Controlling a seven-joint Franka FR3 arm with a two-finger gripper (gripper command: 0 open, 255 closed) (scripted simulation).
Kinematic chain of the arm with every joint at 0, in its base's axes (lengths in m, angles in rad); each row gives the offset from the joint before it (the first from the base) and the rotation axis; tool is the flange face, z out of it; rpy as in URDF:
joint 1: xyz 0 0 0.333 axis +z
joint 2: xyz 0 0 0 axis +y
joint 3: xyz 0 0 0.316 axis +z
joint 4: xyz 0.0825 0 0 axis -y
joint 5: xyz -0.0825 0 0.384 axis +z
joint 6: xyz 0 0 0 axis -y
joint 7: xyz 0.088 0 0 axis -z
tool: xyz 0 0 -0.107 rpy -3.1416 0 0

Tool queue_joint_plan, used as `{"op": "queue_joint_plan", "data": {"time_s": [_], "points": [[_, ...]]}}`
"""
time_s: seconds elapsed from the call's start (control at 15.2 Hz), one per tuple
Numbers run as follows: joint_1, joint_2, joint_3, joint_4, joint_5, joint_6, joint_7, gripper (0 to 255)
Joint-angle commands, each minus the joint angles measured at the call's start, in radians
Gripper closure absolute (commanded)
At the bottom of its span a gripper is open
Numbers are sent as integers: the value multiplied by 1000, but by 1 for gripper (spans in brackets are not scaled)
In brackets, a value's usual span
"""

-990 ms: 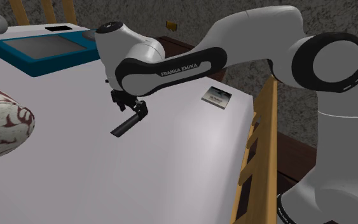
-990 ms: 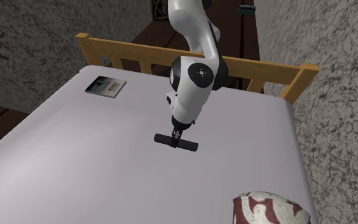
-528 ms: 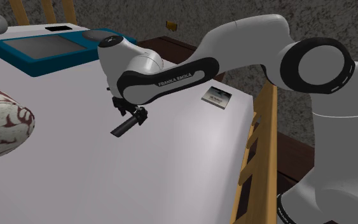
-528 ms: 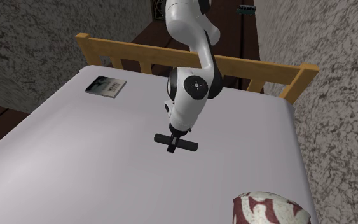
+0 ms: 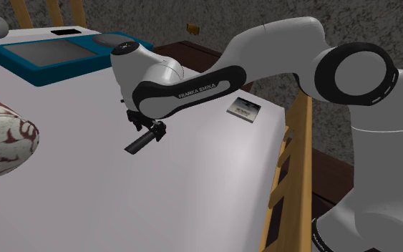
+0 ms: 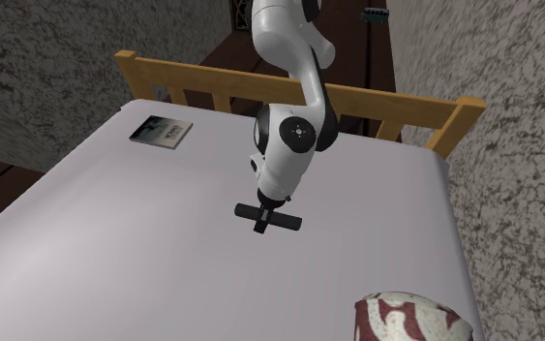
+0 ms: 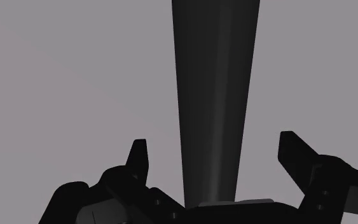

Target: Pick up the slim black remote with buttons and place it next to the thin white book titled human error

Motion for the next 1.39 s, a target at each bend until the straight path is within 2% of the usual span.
{"op": "queue_joint_plan", "data": {"time_s": [0.0,0.59,1.32], "points": [[0,0,0,0,0,0,0,255],[0,0,0,0,0,0,0,255],[-7,-60,26,55,43,-102,-43,255]]}}
